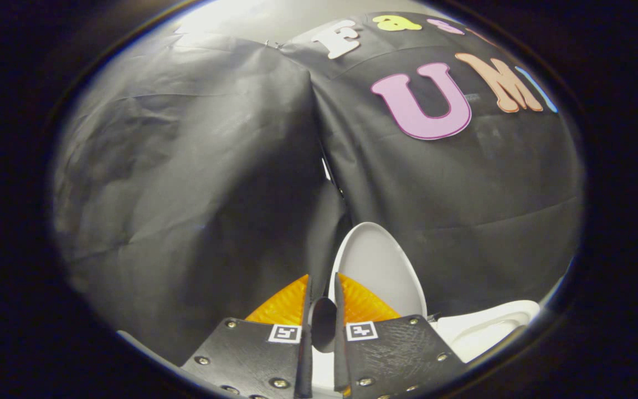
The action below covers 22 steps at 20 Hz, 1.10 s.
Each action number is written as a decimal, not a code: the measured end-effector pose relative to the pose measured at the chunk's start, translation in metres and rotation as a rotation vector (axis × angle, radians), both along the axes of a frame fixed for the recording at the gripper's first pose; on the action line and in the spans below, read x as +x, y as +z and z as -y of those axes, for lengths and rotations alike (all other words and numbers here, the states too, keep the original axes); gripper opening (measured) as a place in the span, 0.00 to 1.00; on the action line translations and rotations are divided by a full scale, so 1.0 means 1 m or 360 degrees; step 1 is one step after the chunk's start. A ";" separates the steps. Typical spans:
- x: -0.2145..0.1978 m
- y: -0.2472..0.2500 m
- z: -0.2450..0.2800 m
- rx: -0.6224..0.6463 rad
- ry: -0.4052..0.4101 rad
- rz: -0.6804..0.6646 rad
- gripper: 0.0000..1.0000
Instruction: Open the toilet lid.
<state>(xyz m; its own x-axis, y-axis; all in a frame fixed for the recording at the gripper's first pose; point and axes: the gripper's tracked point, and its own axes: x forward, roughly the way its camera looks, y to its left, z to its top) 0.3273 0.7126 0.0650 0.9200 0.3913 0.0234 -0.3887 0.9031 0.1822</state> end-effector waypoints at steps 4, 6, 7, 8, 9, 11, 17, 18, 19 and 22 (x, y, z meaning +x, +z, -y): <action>0.001 -0.004 -0.011 -0.0019 0.0022 -0.0008 0.15; 0.001 -0.006 -0.012 -0.0012 0.0022 -0.0015 0.15; 0.002 -0.006 -0.014 -0.0014 0.0026 -0.0019 0.15; 0.001 -0.006 -0.016 -0.0026 0.0031 -0.0019 0.15; 0.001 -0.006 -0.017 -0.0043 0.0036 -0.0018 0.15; 0.001 -0.008 -0.021 -0.0104 0.0045 -0.0024 0.15; -0.002 -0.009 -0.011 -0.0125 0.0026 -0.0023 0.15; -0.003 -0.006 -0.002 -0.0094 -0.0009 -0.0004 0.18; -0.003 -0.003 0.004 -0.0075 -0.0036 0.0005 0.18; -0.004 0.006 0.031 -0.0090 -0.0132 0.0031 0.18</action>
